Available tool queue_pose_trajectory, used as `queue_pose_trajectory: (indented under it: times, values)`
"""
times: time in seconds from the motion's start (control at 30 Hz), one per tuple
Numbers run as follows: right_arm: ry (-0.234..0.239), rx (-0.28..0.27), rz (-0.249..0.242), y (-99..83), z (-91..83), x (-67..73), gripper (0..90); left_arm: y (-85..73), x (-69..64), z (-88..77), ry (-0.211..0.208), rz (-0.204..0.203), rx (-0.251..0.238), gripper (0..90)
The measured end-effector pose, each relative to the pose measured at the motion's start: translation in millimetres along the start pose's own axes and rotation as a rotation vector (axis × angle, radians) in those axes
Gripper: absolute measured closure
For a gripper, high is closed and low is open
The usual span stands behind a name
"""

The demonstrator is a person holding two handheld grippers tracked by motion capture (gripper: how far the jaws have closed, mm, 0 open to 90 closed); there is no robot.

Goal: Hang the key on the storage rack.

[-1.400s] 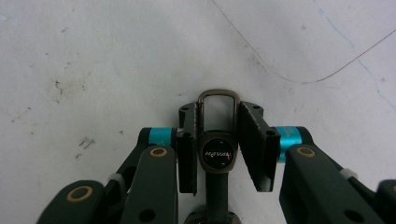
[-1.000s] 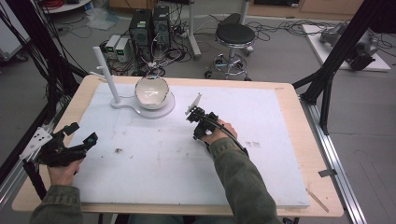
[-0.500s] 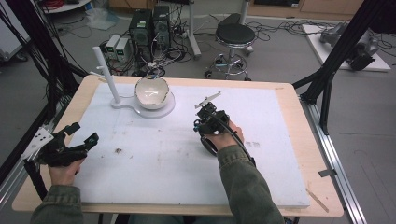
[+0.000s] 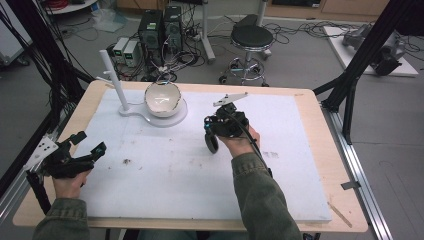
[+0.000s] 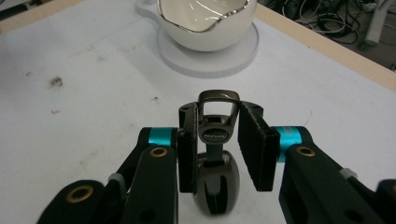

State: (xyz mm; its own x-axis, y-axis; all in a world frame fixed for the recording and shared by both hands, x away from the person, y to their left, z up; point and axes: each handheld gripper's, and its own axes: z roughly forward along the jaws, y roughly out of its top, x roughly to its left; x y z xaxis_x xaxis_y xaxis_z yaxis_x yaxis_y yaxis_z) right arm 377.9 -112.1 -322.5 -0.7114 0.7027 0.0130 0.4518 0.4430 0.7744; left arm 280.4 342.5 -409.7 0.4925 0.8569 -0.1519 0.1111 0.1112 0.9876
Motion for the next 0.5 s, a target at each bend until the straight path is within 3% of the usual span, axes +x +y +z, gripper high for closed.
queue_pose_trajectory:
  times: [0.17, 0.5]
  values:
    - [-0.011, -0.037, -0.023, 13.6, -0.4, 7.2, 69.4, 0.0, 0.2, 0.0, 0.0, 0.001, 0.0, 7.7]
    - [0.024, -0.084, -0.06, 53.9, 12.0, 25.9, 69.4, 0.1, 1.3, -0.7, 0.002, 0.001, 0.0, 7.7]
